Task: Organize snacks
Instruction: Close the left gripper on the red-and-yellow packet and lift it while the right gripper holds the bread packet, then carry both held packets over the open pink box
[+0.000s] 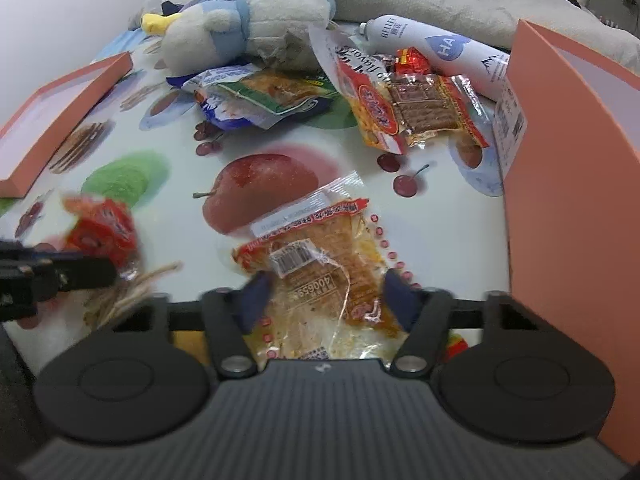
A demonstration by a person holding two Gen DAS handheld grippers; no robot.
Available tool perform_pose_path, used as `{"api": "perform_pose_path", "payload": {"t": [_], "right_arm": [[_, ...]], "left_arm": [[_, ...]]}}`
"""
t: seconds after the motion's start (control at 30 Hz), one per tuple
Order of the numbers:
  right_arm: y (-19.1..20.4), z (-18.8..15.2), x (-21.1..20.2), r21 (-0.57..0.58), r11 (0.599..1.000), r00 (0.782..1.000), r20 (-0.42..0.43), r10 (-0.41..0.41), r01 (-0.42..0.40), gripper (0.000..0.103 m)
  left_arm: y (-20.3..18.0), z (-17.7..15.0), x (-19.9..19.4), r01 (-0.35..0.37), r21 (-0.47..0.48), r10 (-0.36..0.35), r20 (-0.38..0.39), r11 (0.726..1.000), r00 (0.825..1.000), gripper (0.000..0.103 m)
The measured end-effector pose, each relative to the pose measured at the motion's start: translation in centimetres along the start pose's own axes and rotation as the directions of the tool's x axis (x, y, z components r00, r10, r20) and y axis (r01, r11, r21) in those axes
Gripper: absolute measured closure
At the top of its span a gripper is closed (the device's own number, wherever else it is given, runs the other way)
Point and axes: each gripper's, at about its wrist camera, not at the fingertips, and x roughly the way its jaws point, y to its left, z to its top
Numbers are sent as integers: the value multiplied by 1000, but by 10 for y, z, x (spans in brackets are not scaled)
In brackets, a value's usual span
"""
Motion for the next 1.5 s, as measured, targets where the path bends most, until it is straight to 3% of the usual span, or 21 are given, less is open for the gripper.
{"api": "perform_pose_path", "payload": {"t": [0.07, 0.17, 0.47, 0.53, 0.6, 0.7, 0.73, 0.8, 1.0, 1.13, 1.3, 1.5], "right_arm": [[0, 0, -2, -4, 1000, 1000, 0, -12, 12, 64], [0, 1, -8, 9, 1000, 1000, 0, 6, -6, 69], [7, 0, -13, 10, 1000, 1000, -2, 5, -5, 70], [8, 1, -13, 15, 1000, 1000, -1, 10, -10, 70], [8, 2, -14, 23, 1000, 1000, -3, 17, -17, 70], [8, 3, -15, 30, 999, 1000, -5, 23, -23, 70], [9, 3, -15, 29, 999, 1000, -5, 25, -25, 69], [9, 3, -15, 34, 999, 1000, -7, 28, -28, 69], [7, 3, -13, 51, 998, 999, -13, 31, -30, 69], [8, 4, -12, 50, 998, 999, -16, 36, -35, 69], [10, 2, -9, 40, 999, 999, -24, 37, -36, 69], [10, 1, -8, 36, 999, 999, -27, 40, -39, 69]], "left_arm": [[1, -2, 1, 0, 1, 0, -2, 1000, 1000, 99], [2, -4, -1, -1, -2, 1, 5, 1000, 1000, 99], [18, 1, -19, 6, -40, -4, 57, 999, 998, 98], [25, 1, -22, 11, -82, -7, 58, 997, 998, 94], [34, 1, -25, 41, -149, -32, 64, 988, 997, 80], [45, 0, -29, 64, -234, -45, 86, 970, 995, 57], [48, 1, -30, 73, -258, -49, 96, 963, 994, 55], [57, 2, -32, 108, -324, -74, 115, 940, 991, 55], [85, 2, -28, 203, -523, -144, 152, 828, 978, 55], [100, 1, -18, 221, -621, -155, 159, 752, 975, 55], [104, 3, -5, 198, -658, -139, 142, 726, 980, 57], [98, 14, 1, 145, -648, -99, 107, 747, 989, 58]]}}
